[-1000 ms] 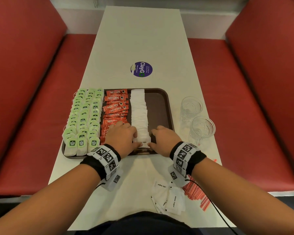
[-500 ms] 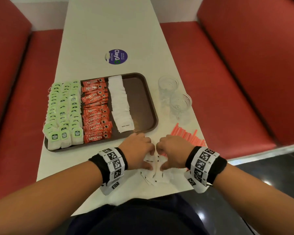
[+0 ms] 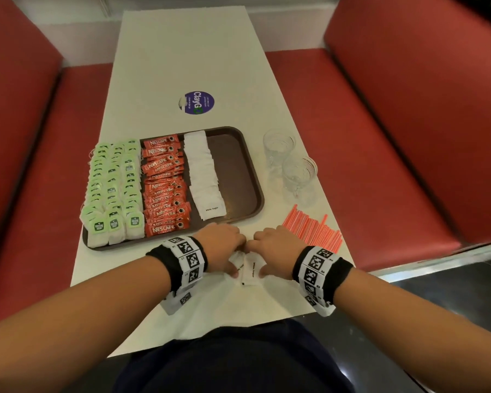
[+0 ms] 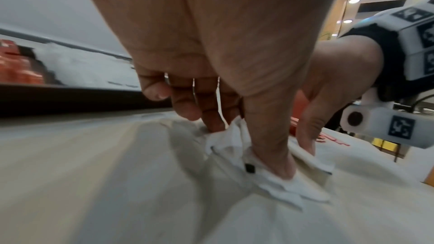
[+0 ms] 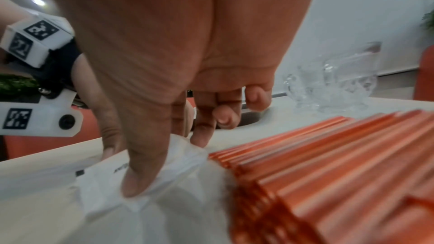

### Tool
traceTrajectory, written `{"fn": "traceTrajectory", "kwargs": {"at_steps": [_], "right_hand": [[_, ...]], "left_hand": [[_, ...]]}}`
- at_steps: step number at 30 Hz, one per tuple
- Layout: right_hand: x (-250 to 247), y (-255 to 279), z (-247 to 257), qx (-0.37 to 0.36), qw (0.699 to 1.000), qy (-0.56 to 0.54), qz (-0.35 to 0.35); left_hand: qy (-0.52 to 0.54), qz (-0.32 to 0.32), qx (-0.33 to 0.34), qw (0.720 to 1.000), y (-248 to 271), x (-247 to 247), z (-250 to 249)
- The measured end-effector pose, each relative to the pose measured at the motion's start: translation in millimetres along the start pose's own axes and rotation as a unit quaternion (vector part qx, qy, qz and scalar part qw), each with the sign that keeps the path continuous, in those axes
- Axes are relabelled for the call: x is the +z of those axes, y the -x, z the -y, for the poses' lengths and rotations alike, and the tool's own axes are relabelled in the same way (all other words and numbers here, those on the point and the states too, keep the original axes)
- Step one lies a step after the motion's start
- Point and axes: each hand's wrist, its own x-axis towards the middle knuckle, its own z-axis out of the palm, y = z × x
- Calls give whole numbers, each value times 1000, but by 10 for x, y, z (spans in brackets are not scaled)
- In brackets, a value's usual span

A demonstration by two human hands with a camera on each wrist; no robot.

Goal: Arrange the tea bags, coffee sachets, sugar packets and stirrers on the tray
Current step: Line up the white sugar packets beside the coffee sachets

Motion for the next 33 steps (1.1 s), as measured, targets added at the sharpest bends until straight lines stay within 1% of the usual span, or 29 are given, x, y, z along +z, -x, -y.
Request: {"fn": "traceTrajectory", "kwargs": {"at_steps": [4, 7, 12, 15, 18, 22, 24, 28, 30, 33], "right_hand": [[-48, -179, 89, -44, 999, -17, 0], [-94, -270, 155, -74, 997, -15, -4], [-153, -382, 223, -100, 995, -7, -20], [-149, -429, 209, -105, 994, -4, -8], [-172, -451, 184, -95, 995, -30, 3], [-197, -453, 136, -52, 995, -82, -7], [-199, -445, 103, -46, 994, -96, -14], [-218, -435, 41, -37, 989, -138, -34], [-236, -441, 22, -19, 986, -162, -32], [-263, -458, -9, -5, 974, -223, -42]], "left_hand": [[62, -8, -40, 997, 90, 34, 196], [87, -17, -61, 994, 152, 76, 271], [125, -35, -67, 989, 219, 140, 321], [145, -40, -62, 987, 252, 142, 348], [155, -40, -62, 985, 283, 119, 385], [145, -41, -57, 987, 320, 116, 460], [137, -39, -56, 988, 330, 95, 484], [115, -29, -24, 993, 334, 28, 552], [131, -45, -12, 990, 342, -24, 592], [178, -93, -19, 980, 360, -123, 656]]}}
